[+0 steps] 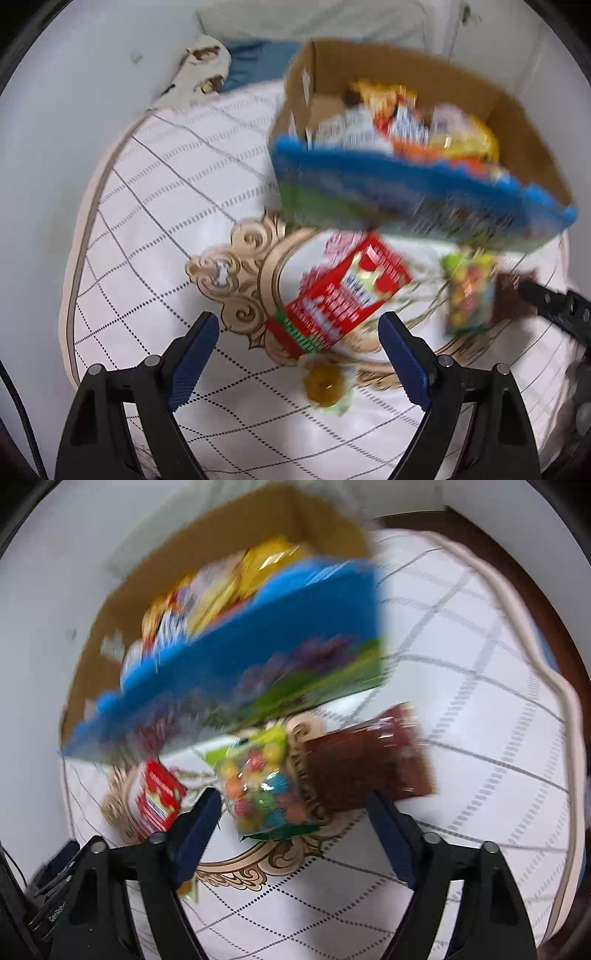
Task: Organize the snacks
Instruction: 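Grasp the red spicy-strip packet with left tool while right tool grasps candy bag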
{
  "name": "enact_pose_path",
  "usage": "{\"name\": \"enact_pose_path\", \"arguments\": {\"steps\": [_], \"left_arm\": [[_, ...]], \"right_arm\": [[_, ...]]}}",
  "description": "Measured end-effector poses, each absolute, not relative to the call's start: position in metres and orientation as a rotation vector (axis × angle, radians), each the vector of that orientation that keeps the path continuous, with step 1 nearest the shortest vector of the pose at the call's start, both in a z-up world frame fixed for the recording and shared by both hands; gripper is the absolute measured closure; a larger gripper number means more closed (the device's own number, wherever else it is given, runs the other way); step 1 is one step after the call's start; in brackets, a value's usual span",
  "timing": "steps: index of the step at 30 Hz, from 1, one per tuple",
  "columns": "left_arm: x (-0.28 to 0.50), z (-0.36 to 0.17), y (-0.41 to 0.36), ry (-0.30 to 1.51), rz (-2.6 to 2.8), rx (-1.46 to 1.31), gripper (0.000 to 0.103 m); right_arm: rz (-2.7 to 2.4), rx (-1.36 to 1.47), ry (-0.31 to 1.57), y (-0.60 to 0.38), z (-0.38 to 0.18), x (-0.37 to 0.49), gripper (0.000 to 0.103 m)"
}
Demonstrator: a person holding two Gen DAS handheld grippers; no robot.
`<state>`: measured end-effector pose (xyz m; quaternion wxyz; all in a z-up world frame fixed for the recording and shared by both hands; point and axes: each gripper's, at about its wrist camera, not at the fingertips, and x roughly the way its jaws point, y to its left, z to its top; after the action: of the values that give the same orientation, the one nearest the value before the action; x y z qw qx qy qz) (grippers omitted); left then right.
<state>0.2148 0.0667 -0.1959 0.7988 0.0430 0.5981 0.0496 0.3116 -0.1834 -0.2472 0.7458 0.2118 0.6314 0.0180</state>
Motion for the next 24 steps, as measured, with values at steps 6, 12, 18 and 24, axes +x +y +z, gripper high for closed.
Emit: {"name": "enact_pose_path", "arguments": {"steps": [6,12,18,24], "left_arm": [[0.225,-0.225,0.038,1.281,-0.020,0.374,0.015],[0.240,-0.260,0.000,1.313,-0.158,0.636,0.015],[0.235,-0.285,-0.010,1.386,-0.236,0.675,0.026],[0.230,-0.288,0.010,1.515,-0.171,0.374,0.047]], "right_arm": [[0.129,0.325,1.495,-0.144,-0.288,0.332,0.028],[0.139,0.230,1.512,-0.133,-0.299,0.326,0.042],[0.108,0.270,1.541,-0.152,-0.301,0.297,0.044],[0.085,0.298,1.569,-0.162,-0.305,0.274,0.044]]}}
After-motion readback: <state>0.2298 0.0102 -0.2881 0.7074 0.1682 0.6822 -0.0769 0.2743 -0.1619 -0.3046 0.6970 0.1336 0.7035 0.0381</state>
